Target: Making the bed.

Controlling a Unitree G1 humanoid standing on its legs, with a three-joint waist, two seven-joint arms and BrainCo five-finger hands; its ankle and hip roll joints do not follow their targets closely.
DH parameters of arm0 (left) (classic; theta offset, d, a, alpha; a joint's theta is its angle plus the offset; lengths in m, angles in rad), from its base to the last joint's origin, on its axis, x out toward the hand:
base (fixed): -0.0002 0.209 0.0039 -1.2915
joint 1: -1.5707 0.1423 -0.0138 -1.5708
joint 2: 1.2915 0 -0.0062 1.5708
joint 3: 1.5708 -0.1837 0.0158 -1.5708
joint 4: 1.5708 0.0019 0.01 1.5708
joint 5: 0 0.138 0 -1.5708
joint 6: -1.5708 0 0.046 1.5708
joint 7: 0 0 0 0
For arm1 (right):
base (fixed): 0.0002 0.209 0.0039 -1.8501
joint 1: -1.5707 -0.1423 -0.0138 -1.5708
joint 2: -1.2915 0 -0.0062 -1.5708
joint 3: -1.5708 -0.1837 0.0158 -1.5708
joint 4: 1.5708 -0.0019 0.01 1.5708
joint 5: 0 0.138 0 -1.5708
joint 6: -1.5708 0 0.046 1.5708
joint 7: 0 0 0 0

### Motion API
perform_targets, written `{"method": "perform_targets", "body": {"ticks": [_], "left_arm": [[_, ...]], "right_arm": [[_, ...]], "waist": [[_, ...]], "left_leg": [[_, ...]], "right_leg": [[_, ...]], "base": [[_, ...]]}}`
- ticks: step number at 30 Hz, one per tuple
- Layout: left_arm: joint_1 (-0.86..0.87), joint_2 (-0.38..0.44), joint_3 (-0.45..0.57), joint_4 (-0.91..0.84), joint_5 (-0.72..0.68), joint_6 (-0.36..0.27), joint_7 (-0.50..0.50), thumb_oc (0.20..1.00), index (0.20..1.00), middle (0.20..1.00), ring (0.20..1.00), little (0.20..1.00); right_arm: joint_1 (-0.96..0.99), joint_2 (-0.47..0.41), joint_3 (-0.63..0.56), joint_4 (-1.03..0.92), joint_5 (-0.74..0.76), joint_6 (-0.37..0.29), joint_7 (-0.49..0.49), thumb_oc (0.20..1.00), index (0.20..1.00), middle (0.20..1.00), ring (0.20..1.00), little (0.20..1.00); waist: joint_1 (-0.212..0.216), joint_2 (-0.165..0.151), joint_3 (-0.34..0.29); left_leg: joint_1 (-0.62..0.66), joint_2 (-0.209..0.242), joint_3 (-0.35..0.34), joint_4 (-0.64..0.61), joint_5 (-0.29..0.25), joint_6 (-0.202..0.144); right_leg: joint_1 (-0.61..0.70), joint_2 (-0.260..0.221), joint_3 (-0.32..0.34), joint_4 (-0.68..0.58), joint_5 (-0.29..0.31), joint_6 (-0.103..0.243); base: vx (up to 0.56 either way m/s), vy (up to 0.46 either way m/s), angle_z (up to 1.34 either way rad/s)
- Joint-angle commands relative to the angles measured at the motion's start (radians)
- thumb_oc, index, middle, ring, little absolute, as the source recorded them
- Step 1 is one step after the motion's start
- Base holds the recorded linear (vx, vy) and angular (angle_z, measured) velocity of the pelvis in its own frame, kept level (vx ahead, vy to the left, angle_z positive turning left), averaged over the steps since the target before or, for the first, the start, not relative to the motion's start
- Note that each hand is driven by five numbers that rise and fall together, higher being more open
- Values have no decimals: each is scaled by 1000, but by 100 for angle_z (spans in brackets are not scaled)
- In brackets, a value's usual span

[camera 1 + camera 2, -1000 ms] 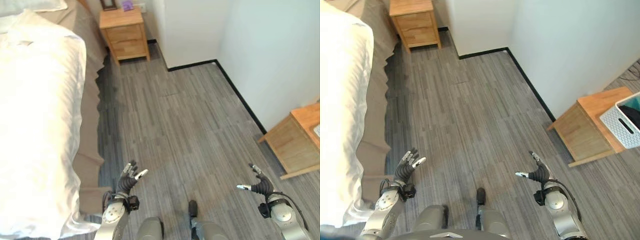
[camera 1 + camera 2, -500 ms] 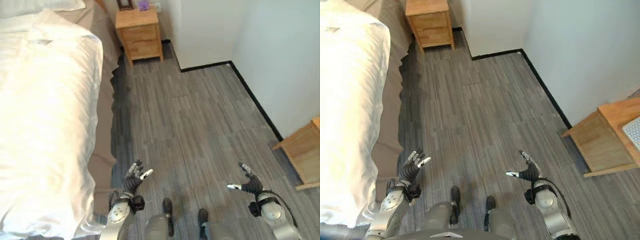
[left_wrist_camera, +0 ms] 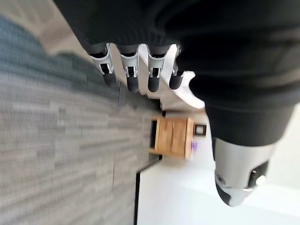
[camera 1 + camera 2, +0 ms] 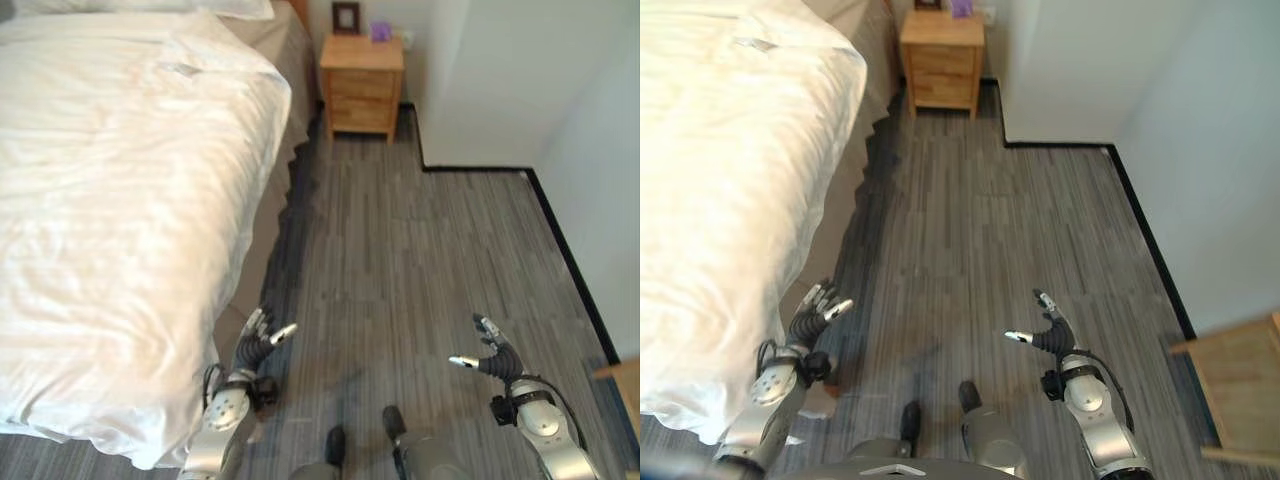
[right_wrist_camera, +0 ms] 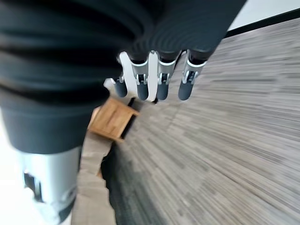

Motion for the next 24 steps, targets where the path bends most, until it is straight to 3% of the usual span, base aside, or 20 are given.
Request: {"method": "perform_targets", "body": {"ticks": [1, 2, 7, 12, 14, 15, 17, 19, 21, 22, 23, 24], "left_arm": [[-11, 25, 15, -55, 35, -63, -35, 1000, 1000, 1000, 1000, 1000], [-19, -100, -29, 424, 36, 23, -17, 1000, 1000, 1000, 1000, 1000], [-77, -108, 29, 541, -7, 9, 46, 1000, 1000, 1000, 1000, 1000], [-67, -46, 4, 413, 129, -3, 43, 1000, 1000, 1000, 1000, 1000], [-48, -25, 16, 321, 164, -10, 66, 1000, 1000, 1000, 1000, 1000], [-47, -24, 16, 319, 165, -8, 66, 1000, 1000, 1000, 1000, 1000], [-41, -17, 49, 244, 175, -19, 101, 1000, 1000, 1000, 1000, 1000], [-50, -8, 70, 192, 180, -36, 125, 1000, 1000, 1000, 1000, 1000], [-87, 3, 81, 130, 167, -66, 147, 1000, 1000, 1000, 1000, 1000], [-88, 3, 80, 130, 166, -66, 148, 1000, 1000, 1000, 1000, 1000], [-121, 10, 80, 110, 159, -72, 149, 1000, 1000, 1000, 1000, 1000], [-123, 10, 79, 110, 158, -71, 149, 1000, 1000, 1000, 1000, 1000]], "right_arm": [[29, -14, -27, -38, 25, -46, 11, 1000, 1000, 1000, 1000, 1000], [-100, 93, 30, 465, 353, 8, 29, 1000, 1000, 1000, 1000, 1000], [-150, 77, 62, 516, 307, 19, 27, 1000, 1000, 1000, 1000, 1000], [-160, 58, 69, 510, 250, 15, 23, 1000, 1000, 1000, 1000, 1000], [-162, 57, 48, 479, 209, 6, -1, 1000, 1000, 1000, 1000, 1000], [-161, 57, 48, 478, 209, 6, -1, 1000, 1000, 1000, 1000, 1000], [-169, 37, 42, 395, 159, 1, -8, 1000, 1000, 1000, 1000, 1000], [-164, 13, 22, 292, 123, -18, -22, 1000, 1000, 1000, 1000, 1000], [-150, -14, -28, 152, 118, -69, -39, 1000, 1000, 1000, 1000, 1000], [-148, -14, -29, 149, 118, -68, -39, 1000, 1000, 1000, 1000, 1000], [-160, -20, -54, 107, 121, -83, -58, 1000, 1000, 1000, 1000, 1000], [-159, -20, -56, 104, 121, -81, -58, 1000, 1000, 1000, 1000, 1000]], "waist": [[5, -50, -43], [55, -18, -93], [78, -24, -104], [84, -30, -106], [90, -28, -91], [90, -28, -93], [81, -19, -43], [75, -6, -22], [38, -7, -19], [36, -3, -17], [12, -19, -19], [10, -11, -14]], "left_leg": [[-10, -25, 81, -2, -9, -6], [6, 43, 184, -2, -30, -36], [24, 31, 183, 10, -41, -30], [29, 17, 165, 23, -54, -20], [29, 13, 150, 30, -65, -3], [27, 12, 151, 31, -66, -3], [52, 10, 129, 37, -76, 15], [75, 17, 125, 35, -90, 22], [130, 13, 104, 17, -123, 15], [137, 18, 101, 14, -126, 14], [166, 7, 84, -1, -150, 1], [173, 16, 80, -1, -155, 0]], "right_leg": [[94, -48, 5, -123, 23, 67], [152, -144, -209, -163, -13, 74], [179, -156, -212, -185, -12, 73], [200, -166, -236, -171, -38, 79], [149, -161, -253, -13, -65, 95], [144, -161, -252, -5, -70, 95], [21, -151, -252, 236, 41, 142], [-49, -153, -269, 341, 49, 141], [-125, -118, -294, 261, -14, 110], [-118, -116, -299, 261, -20, 108], [-133, -120, -283, 91, -10, 103], [-115, -113, -291, 72, -5, 103]], "base": [[131, -95, -1], [100, -77, 0], [75, -13, 0], [74, 47, 12], [58, 101, 45], [7, 76, 23], [5, 102, 11], [154, 93, -6], [343, 24, -2], [388, -97, 16], [276, -78, 19], [556, -172, 33]]}}
